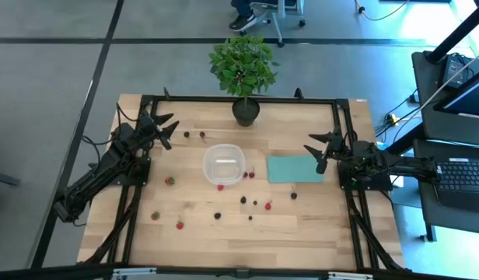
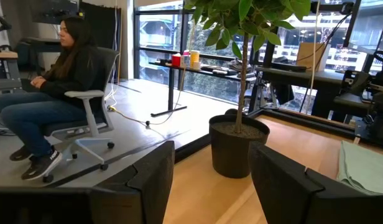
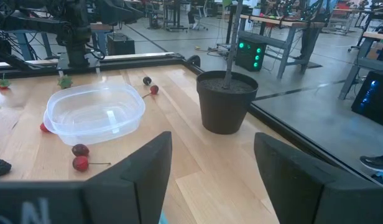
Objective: Pick and placing Produce into tupperware
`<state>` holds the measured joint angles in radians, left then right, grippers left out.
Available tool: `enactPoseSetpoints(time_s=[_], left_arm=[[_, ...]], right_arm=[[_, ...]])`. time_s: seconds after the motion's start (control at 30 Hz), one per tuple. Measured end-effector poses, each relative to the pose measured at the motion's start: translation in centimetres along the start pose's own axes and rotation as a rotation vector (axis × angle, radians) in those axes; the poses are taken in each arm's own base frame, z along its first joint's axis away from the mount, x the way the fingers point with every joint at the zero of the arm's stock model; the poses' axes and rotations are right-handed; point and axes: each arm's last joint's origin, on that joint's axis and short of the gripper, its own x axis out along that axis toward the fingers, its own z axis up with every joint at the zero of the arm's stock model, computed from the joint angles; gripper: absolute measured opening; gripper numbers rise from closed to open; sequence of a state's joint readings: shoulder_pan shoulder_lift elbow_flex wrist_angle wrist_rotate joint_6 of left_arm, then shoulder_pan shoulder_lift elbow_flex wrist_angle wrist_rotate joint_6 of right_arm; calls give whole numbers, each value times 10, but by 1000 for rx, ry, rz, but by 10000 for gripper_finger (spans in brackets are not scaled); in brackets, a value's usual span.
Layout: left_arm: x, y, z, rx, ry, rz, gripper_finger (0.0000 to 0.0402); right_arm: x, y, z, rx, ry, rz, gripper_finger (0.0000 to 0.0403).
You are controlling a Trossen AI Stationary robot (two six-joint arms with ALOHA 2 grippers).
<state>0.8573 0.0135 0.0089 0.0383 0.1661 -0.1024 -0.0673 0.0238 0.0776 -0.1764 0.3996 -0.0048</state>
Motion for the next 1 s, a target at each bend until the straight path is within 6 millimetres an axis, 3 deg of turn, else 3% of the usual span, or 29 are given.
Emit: enactPoseSetpoints(time_s=[0.43,0.63,1.0], left_arm=[[0,0,0,0,0,0,198],[0,0,0,0,0,0,198],[0,0,0,0,0,0,198]], right_arm=[[0,0,0,6,-1,0,229],[0,0,1,270,-7,1,229],[0,0,2,363,-14,19,229]])
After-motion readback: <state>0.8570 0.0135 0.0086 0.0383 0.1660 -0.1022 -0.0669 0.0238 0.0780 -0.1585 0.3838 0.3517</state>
